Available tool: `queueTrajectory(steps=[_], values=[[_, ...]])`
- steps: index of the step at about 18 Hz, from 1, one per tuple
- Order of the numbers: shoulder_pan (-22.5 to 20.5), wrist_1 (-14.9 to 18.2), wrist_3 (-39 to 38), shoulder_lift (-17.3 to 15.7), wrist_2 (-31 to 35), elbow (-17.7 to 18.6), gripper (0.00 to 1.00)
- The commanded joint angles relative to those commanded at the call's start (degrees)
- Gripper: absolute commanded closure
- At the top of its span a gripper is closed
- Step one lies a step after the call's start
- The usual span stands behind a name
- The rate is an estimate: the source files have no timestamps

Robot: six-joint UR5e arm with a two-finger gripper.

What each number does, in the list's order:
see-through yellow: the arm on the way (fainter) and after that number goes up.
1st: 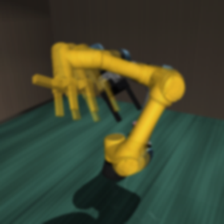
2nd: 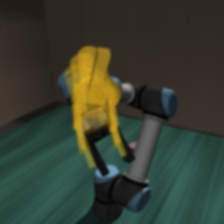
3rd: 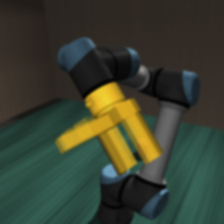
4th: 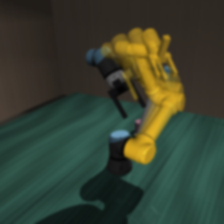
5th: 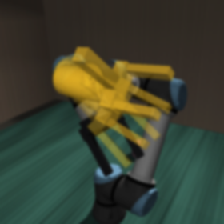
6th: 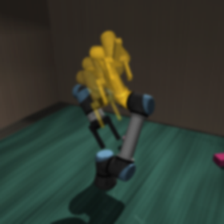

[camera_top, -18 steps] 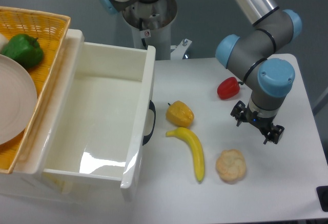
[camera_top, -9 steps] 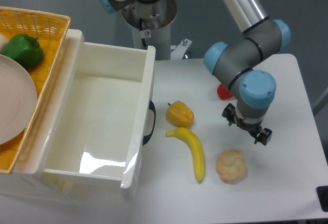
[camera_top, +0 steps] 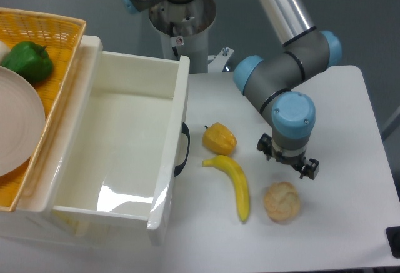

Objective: Pick up the round bread
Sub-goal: 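Move the gripper toward the round tan bread bun and lower it, then close the gripper around the top of the bread bun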

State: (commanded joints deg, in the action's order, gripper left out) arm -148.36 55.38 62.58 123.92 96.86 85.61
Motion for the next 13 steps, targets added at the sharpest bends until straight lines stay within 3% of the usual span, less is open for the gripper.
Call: queueTrajectory(steps=[4, 7, 11, 12, 13], values=[[0.1, -1.1, -0.2, 2.5, -0.1, -1.2, 0.04], [0.3, -4.3, -0.6, 4.7, -0.1, -1.9, 0.04], [0.4, -4.6, -0.8, 5.2, 0.0, -1.9, 0.04], [0.4, -4.6, -0.8, 5.2, 0.0, -1.8, 0.06], [0.6, -4.6, -1.0, 5.1, 0.0, -1.7, 0.21]])
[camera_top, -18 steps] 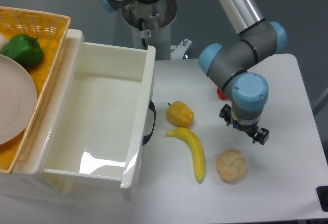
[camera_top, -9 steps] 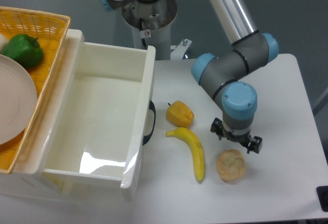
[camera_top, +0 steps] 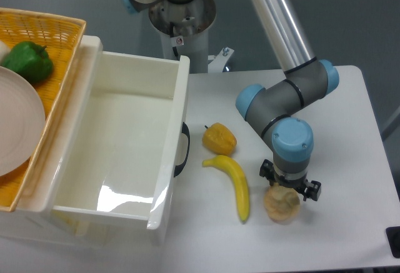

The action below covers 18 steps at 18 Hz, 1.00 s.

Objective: Pick up the round bread
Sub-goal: 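Close the gripper around the top of the bread bun, then lift the held bread bun up off the table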

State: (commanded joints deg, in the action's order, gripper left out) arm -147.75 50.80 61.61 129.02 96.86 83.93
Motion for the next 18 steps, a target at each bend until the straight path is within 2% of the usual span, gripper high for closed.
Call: queueTrajectory(steps=[1, 3, 4, 5, 10, 18], values=[[0.0, 0.1, -0.3, -0.2, 0.0, 0.2, 0.39], [0.0, 0.1, -0.5, -0.5, 0.0, 0.2, 0.82], [-0.1, 0.1, -0.5, -0.7, 0.0, 0.2, 0.96], [-0.3, 0.2, -0.5, -0.8, -0.1, 0.2, 1.0], [-0.6, 0.4, -0.5, -1.2, -2.3, 0.1, 1.0], [-1.4, 1.0, -0.5, -4.1, -2.8, 0.0, 1.0]])
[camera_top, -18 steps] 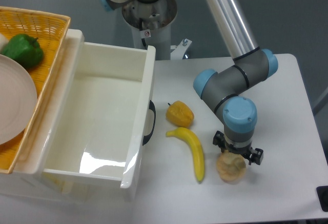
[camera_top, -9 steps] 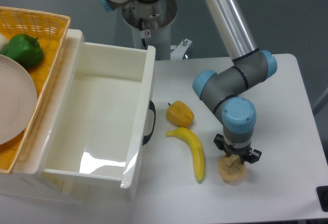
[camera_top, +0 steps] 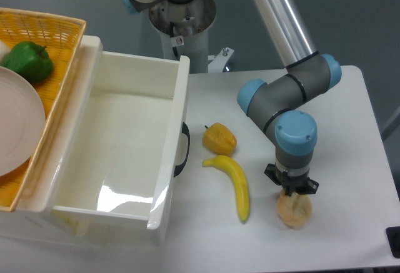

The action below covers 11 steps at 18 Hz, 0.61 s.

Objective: Pick up the round bread
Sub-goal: 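Lift the held bread bun up off the table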

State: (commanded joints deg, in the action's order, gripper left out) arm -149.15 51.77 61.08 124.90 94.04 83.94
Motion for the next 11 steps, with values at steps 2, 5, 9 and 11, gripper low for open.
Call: queueTrajectory(steps=[2, 5, 9, 11], values=[[-0.5, 1.0, 0.0, -1.0, -0.5, -0.4, 1.0], [-1.8, 6.7, 0.7, -2.5, -1.5, -3.1, 1.0], [-2.6, 18.2, 7.4, -3.5, -1.6, -9.6, 1.0], [-2.7, 19.0, 9.9, -4.3, -1.7, -9.8, 1.0]])
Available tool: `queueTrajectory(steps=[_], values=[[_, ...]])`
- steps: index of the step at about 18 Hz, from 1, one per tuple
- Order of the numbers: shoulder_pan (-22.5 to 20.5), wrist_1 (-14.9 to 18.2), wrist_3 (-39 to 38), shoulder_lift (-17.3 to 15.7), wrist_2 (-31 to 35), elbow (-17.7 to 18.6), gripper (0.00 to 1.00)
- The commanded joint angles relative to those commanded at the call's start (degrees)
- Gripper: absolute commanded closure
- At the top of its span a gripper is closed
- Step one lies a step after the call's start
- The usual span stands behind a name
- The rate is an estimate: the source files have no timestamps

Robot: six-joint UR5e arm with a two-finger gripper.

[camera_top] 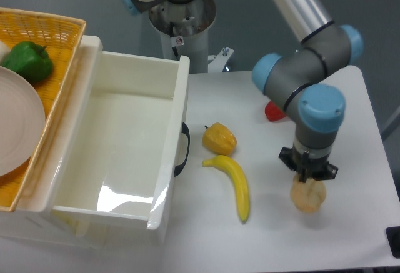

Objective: Pick up the round bread
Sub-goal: 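Lift the held bread bun up off the table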

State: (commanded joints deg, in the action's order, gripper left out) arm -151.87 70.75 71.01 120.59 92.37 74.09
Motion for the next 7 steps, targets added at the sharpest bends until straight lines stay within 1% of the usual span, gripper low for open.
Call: queueTrajectory(steps=[1, 2, 5, 7], values=[[-0.5, 0.2, 0.1, -0.4, -0.1, 0.0, 1.0], [-0.8, 1.0, 0.2, -0.9, -0.5, -0.1, 1.0], [-1.8, 6.1, 2.6, -2.9, -1.8, -1.2, 1.0], [-2.3, 7.5, 3.5, -4.0, -2.8, -1.3, 1.0]])
